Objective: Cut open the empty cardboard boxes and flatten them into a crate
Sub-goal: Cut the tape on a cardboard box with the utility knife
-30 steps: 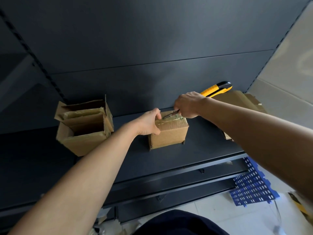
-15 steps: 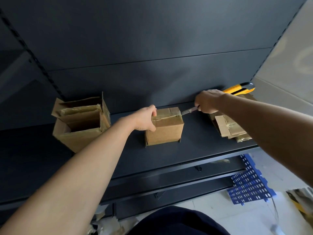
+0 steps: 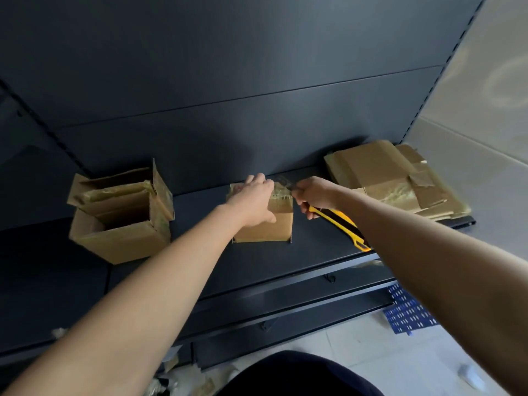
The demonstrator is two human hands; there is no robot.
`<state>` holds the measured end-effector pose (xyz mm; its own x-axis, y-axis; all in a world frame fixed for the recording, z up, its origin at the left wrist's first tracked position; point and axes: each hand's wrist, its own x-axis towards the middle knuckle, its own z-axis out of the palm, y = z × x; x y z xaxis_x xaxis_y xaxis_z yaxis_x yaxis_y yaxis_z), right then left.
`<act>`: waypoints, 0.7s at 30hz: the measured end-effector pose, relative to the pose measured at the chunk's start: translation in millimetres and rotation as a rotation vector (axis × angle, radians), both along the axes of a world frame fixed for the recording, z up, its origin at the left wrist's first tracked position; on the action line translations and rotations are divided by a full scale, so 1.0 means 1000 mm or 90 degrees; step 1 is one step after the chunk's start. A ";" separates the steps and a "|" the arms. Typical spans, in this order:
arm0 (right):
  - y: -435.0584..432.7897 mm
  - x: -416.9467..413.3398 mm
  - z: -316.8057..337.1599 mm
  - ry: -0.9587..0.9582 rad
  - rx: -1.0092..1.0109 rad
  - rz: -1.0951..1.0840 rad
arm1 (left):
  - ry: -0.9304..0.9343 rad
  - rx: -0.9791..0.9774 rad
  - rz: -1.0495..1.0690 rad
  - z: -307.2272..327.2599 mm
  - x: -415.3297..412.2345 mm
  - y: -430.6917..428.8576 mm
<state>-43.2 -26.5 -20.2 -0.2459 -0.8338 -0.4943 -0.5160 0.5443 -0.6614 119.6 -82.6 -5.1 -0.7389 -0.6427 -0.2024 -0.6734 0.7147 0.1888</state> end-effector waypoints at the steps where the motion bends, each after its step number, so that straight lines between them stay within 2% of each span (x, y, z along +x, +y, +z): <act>1: 0.002 -0.005 0.001 -0.015 0.003 0.008 | 0.020 -0.022 -0.001 -0.004 -0.002 0.002; 5: 0.005 -0.030 0.010 0.007 0.038 0.076 | 0.066 -0.008 0.015 -0.007 -0.003 0.001; 9: -0.001 -0.041 0.024 0.096 0.100 0.151 | 0.015 0.045 0.028 -0.003 -0.005 -0.004; 12: -0.009 -0.038 0.030 0.156 0.136 0.203 | 0.010 0.135 0.056 0.000 -0.004 -0.012; 16: -0.010 -0.033 0.026 0.124 0.163 0.230 | 0.052 0.183 0.089 0.001 -0.001 -0.019; 18: -0.004 -0.039 0.026 0.076 0.223 0.253 | 0.054 0.179 0.110 0.002 -0.002 -0.019; 21: 0.007 -0.044 0.020 0.077 0.284 0.286 | 0.086 0.169 0.141 0.005 -0.004 -0.024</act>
<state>-87.7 -19.8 0.1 0.0044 -0.5895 -0.8078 -0.8143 0.4668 -0.3450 115.3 -106.6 0.2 -0.6188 -0.7286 -0.2937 -0.7631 0.4686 0.4452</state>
